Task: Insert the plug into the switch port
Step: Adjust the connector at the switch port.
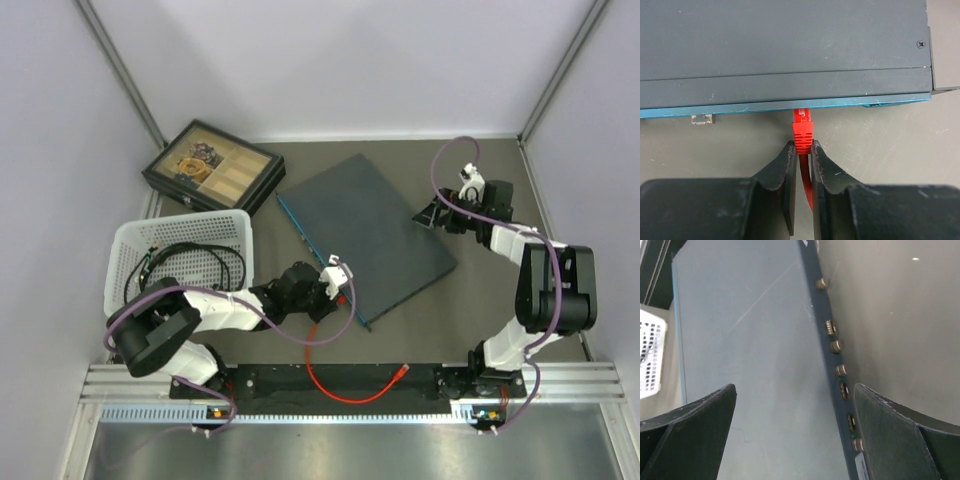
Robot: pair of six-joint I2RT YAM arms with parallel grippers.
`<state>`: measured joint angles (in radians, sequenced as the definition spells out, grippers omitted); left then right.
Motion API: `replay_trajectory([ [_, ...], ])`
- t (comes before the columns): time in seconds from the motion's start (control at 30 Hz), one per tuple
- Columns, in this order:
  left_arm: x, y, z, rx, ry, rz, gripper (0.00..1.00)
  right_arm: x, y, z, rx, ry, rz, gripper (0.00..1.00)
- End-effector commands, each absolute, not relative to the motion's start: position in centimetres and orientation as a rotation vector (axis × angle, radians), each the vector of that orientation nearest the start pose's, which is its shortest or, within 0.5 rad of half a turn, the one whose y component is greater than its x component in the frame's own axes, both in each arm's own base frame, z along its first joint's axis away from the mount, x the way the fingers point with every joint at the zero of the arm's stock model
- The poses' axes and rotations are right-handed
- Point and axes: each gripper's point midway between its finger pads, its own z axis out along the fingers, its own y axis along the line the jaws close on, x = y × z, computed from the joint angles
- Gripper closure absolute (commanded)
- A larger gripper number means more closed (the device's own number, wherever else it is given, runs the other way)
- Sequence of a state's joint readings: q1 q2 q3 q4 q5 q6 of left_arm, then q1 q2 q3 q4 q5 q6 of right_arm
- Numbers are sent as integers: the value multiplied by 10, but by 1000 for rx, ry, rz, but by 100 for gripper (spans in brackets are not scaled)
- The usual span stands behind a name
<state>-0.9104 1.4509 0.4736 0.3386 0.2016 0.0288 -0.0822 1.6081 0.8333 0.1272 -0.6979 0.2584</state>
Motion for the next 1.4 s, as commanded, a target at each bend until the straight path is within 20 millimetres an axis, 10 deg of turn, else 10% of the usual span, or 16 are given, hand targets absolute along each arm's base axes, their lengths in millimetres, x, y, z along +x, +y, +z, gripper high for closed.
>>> replay_trajectory([
  [0.0,196,-335,79,1098,1803,-836,100,397,96,103,-99,2140,953,1],
  [1.07,289,-394,176,628,1595,-877,100,273,197,48,-310,2363,1274,5],
  [1.37,294,-417,239,651,1410,-962,100,257,201,36,-288,2397,1274,5],
])
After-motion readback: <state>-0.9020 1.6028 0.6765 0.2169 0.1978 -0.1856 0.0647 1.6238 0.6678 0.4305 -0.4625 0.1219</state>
